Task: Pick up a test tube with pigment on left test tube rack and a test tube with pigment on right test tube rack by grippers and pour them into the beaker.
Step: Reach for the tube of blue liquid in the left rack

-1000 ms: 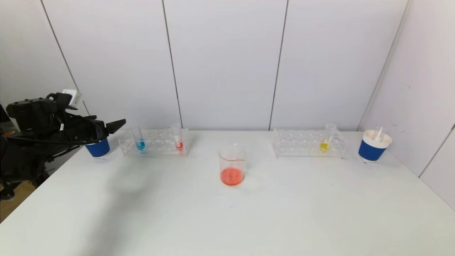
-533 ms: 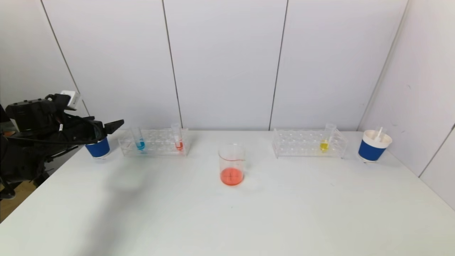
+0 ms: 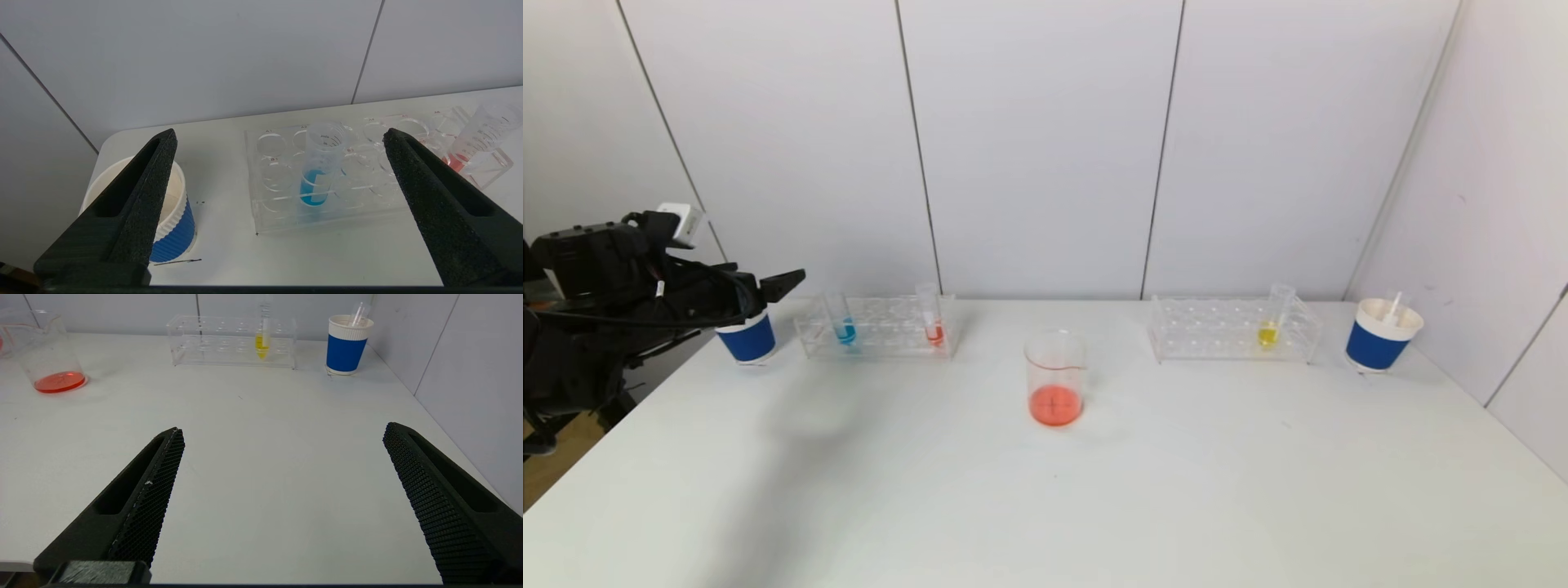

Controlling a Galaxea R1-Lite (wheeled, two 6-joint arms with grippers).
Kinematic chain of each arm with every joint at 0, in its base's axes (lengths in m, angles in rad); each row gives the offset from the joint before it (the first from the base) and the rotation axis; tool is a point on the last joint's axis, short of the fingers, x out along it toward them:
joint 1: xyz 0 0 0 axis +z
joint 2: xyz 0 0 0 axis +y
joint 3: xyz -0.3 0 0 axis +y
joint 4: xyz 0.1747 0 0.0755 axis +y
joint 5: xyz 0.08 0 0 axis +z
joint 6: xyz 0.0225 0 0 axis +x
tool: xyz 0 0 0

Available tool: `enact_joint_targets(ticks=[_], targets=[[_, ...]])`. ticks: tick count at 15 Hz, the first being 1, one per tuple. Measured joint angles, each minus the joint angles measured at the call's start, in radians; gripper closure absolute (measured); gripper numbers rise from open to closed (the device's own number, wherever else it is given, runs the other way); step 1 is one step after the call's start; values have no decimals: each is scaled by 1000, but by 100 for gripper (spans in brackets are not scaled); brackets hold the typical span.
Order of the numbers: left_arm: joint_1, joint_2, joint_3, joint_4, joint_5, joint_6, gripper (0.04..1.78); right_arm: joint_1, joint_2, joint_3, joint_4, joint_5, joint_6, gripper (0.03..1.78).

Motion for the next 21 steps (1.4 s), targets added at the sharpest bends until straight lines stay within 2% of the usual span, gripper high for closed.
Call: enact_joint_targets(ticks=[2,5,7,11,14,16,19,21], targets=[[0,-1,-7,0,0,-9,8,0,0,0,0,0,0,4],[2,-1,-13,0,0,-28,31,0,0,0,0,0,0,4],[1,10,-13,-5,-1,-33,59,0,0,0,0,0,0,4],[-2,49,-22,-10,-2,-32,132,0,0,0,0,0,0,4],[-1,76,-44,0,0,-34,163,0,0,0,0,0,0,4],[-7,81,-63,27,12,-35,171,0,0,0,0,0,0,4],[-18,66,-98,110,18,-37,172,0,0,0,0,0,0,4],[-19,54,-104,119,20,-33,171,0,0,0,0,0,0,4]])
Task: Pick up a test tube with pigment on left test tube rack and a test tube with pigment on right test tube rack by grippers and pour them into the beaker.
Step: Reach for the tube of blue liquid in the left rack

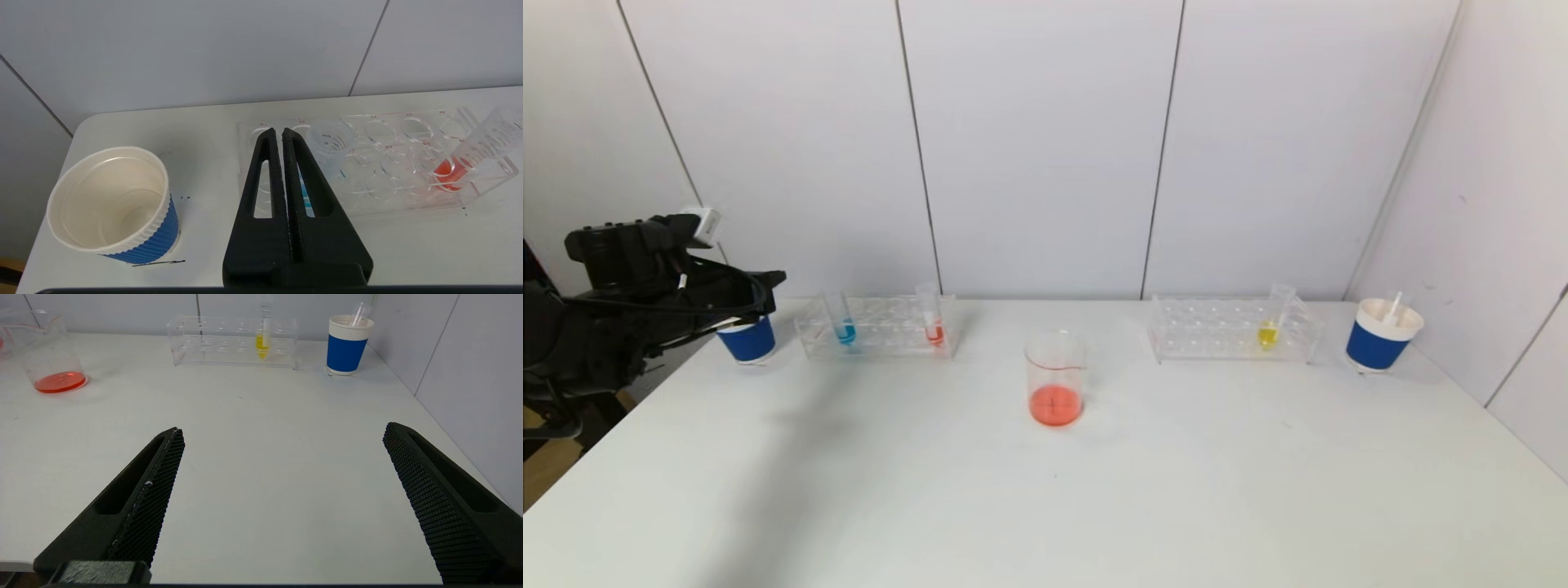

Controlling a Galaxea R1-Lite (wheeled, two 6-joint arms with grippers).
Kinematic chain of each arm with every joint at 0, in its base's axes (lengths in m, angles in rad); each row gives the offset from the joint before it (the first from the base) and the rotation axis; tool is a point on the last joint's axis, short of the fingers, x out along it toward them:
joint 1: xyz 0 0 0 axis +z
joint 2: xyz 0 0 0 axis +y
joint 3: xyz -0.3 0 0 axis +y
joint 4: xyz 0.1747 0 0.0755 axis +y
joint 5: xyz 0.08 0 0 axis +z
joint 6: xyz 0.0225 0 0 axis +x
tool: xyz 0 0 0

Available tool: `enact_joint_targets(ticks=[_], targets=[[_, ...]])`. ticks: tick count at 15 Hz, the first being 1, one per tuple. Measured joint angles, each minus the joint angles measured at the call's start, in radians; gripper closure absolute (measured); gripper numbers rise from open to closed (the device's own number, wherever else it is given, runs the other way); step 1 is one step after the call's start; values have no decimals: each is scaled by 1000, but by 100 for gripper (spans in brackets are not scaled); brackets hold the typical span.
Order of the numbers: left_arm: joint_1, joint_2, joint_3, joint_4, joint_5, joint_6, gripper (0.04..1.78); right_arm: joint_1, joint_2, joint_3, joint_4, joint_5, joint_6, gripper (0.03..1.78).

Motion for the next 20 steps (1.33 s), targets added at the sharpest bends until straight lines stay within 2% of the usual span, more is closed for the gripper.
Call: enact_joint_targets(ticks=[2,4,6,9,12,15,18,20], targets=[[-4,-4,0,1,1,0,163,0,0,0,0,0,0,4],[-5,-10,2,-2,1,0,143,0,0,0,0,0,0,4],[-5,-17,8,-9,-8,4,113,0,0,0,0,0,0,4],[-5,-18,25,-26,-30,5,57,0,0,0,0,0,0,4],[-5,-19,50,-50,-97,9,23,0,0,0,0,0,0,4],[-6,-14,59,-58,-128,9,11,0,0,0,0,0,0,4],[-7,14,53,-84,-184,10,11,0,0,0,0,0,0,4],[-12,43,39,-123,-189,10,11,0,0,0,0,0,0,4]])
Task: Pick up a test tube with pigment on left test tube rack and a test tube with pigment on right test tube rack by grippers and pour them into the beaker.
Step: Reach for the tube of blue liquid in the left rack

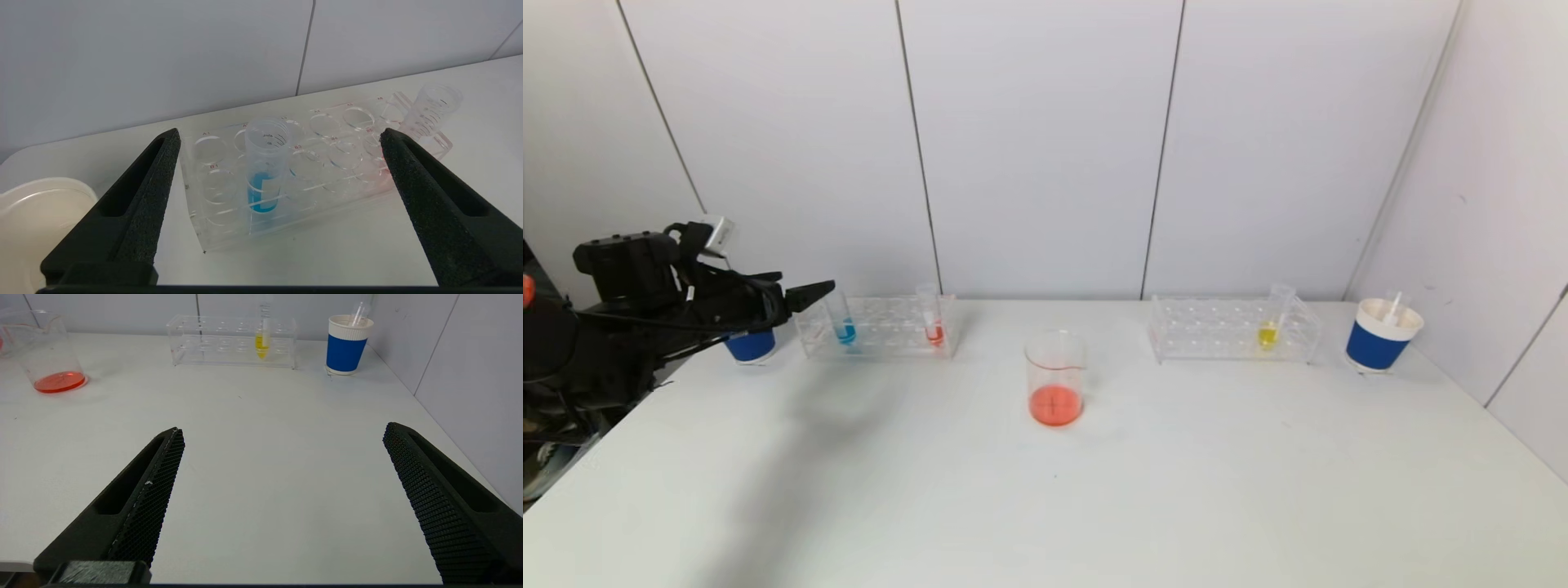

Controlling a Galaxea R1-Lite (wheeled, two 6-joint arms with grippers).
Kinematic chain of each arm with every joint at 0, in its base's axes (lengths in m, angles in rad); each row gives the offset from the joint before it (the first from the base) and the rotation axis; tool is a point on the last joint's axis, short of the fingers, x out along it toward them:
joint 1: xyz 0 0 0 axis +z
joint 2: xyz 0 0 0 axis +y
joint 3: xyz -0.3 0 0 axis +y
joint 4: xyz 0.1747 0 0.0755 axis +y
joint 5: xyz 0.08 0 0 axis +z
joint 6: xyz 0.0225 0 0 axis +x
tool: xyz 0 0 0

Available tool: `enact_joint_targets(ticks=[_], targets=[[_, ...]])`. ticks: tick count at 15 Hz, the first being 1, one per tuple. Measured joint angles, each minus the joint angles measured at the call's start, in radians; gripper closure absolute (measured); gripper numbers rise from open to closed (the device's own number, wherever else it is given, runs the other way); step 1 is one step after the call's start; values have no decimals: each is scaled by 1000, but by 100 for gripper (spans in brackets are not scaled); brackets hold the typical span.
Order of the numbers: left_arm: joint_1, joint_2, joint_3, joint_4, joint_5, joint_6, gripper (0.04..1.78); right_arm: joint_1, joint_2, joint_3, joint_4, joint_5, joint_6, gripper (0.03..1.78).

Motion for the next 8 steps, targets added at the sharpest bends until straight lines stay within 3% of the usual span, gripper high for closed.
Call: enact_joint_targets(ticks=[8], targets=[[-12,110,-67,-10,-6,53,11,0,0,0,0,0,0,4]])
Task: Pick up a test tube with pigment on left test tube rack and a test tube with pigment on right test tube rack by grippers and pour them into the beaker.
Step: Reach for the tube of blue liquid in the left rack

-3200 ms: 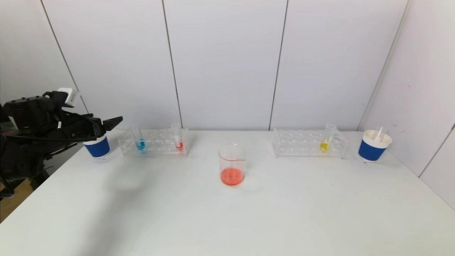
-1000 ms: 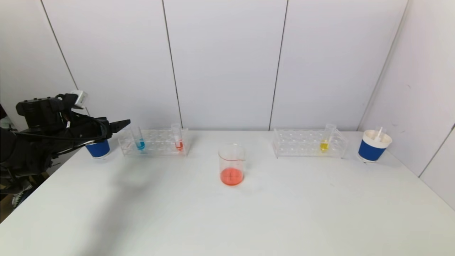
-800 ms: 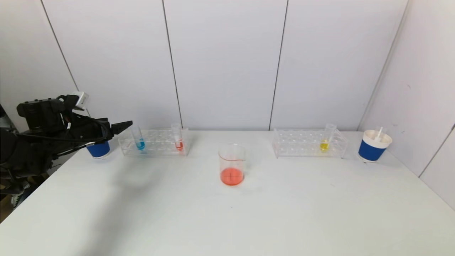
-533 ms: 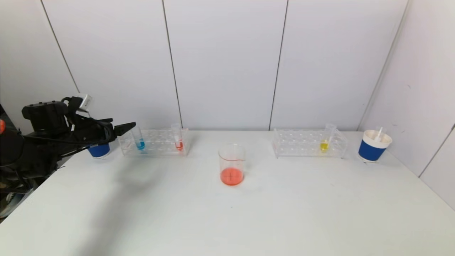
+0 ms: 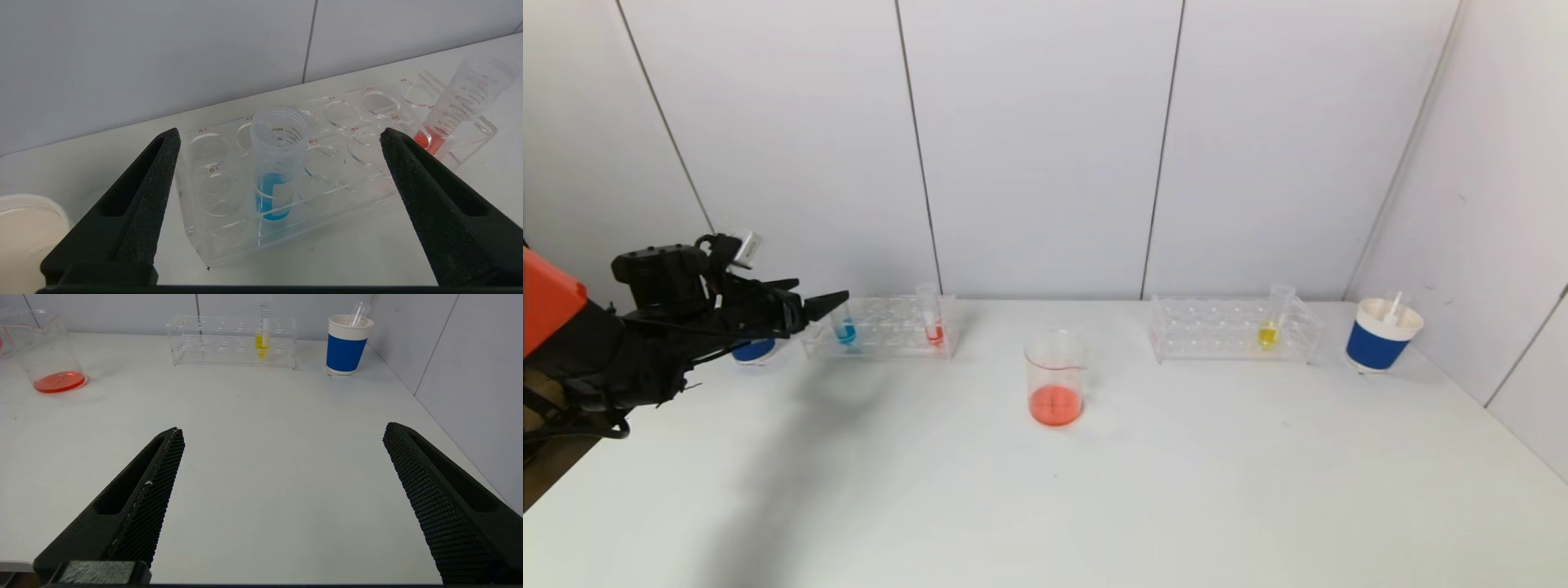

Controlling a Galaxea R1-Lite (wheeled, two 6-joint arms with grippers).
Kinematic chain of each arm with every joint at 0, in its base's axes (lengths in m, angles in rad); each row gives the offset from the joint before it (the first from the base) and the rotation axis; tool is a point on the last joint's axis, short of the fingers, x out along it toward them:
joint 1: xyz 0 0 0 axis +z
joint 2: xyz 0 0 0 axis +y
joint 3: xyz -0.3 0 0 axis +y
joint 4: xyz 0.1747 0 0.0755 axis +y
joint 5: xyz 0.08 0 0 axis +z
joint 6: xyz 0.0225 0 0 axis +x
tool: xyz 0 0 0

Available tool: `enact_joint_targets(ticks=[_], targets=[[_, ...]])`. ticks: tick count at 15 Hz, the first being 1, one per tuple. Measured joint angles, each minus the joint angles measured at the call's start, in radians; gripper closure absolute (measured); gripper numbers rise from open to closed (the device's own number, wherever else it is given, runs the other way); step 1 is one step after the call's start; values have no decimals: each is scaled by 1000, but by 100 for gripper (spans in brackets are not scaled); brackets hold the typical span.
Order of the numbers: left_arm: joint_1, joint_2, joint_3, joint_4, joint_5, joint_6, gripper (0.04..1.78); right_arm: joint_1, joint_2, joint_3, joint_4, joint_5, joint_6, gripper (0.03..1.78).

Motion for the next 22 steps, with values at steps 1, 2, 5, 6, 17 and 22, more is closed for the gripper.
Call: enact_joint_targets(ticks=[1,2,5,6,17,22], targets=[[-1,8,-2,0,-1,0,11,0,0,0,0,0,0,4],[-3,14,-3,0,-1,0,11,0,0,0,0,0,0,4],[-6,25,-4,0,-1,0,11,0,0,0,0,0,0,4],[-6,27,-4,0,0,0,11,0,0,0,0,0,0,4],[-9,84,-52,2,2,7,11,0,0,0,0,0,0,4],[-17,99,-53,5,3,21,11,0,0,0,0,0,0,4]])
